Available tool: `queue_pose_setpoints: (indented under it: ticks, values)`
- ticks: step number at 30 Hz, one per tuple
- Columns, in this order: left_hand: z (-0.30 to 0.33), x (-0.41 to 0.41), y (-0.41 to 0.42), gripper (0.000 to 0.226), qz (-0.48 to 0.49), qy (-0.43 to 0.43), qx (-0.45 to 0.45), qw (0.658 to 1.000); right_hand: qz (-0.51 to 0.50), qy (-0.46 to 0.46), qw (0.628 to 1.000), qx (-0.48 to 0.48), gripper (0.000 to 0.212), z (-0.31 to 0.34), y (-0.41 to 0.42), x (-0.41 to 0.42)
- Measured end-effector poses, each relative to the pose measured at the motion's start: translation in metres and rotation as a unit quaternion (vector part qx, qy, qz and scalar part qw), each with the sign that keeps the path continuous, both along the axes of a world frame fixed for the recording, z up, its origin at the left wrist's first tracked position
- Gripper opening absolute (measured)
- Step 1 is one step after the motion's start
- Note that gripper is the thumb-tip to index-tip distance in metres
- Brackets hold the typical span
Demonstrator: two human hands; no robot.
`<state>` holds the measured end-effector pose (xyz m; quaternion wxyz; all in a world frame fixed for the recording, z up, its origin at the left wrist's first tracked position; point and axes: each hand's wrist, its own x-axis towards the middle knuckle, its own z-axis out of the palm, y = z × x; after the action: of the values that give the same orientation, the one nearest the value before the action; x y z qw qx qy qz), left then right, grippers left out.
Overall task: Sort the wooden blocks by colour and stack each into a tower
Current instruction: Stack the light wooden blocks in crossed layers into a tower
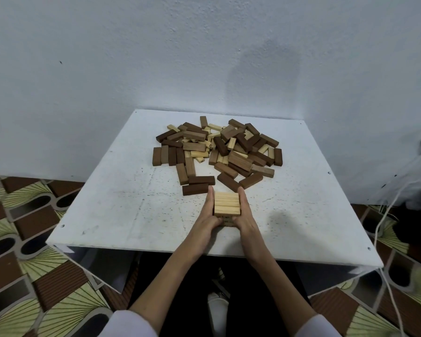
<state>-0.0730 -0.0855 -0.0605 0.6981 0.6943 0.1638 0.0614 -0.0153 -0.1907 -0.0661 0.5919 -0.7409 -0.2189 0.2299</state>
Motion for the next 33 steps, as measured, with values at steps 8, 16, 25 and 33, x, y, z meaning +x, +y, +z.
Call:
queue_pose_setpoints:
  ticks: [8,16,25,33]
  values:
    - [0.000,-0.004,0.021,0.050,0.192,-0.066,-0.124,0.971,-0.093,0.052,0.990,0.097,0.037,0.020,-0.013,0.027]
    - [0.018,0.042,0.078,0.025,0.190,-0.046,0.237,0.952,-0.018,-0.070,0.996,-0.052,0.025,0.063,0.037,0.089]
    - [0.009,0.109,0.129,0.036,0.034,-0.003,0.511,0.859,0.144,-0.346,0.878,-0.298,0.022,0.045,0.084,0.144]
    - [0.009,0.128,0.134,0.039,0.015,0.054,0.577,0.814,0.199,-0.485,0.766,-0.371,0.030,0.040,0.096,0.162]
